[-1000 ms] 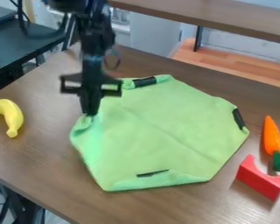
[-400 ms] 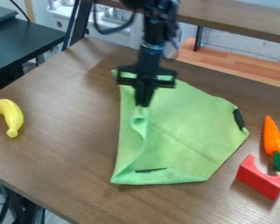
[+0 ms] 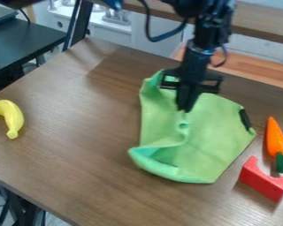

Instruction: Fold the cloth from bottom left to top rigth

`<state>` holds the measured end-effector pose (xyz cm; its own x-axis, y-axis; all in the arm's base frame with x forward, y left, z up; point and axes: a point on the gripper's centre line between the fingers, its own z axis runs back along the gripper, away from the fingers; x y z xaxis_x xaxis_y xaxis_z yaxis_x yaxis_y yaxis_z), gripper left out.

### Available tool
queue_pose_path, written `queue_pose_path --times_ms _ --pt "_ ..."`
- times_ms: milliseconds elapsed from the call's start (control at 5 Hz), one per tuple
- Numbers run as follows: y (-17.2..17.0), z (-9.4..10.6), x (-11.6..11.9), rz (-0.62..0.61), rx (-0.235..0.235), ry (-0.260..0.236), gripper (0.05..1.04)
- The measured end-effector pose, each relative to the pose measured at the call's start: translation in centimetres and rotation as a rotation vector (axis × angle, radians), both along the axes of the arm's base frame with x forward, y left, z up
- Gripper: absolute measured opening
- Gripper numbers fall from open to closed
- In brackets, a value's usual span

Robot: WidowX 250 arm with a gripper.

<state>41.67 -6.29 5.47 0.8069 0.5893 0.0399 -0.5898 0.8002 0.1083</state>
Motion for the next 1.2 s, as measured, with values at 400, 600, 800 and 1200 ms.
queue_pose_path --times_ms 400,600,800,1200 --pt "-3.8 0.2 3.3 0.053 0.003 -0.030 0.059" --pt "-4.4 0.4 4.4 0.086 0.005 -0.041 0.058" --pt "-5.6 1.4 5.3 0.099 -0.012 -0.064 0.079" --pt "-6.4 -0.9 4.9 0.125 -0.021 -0.057 0.490"
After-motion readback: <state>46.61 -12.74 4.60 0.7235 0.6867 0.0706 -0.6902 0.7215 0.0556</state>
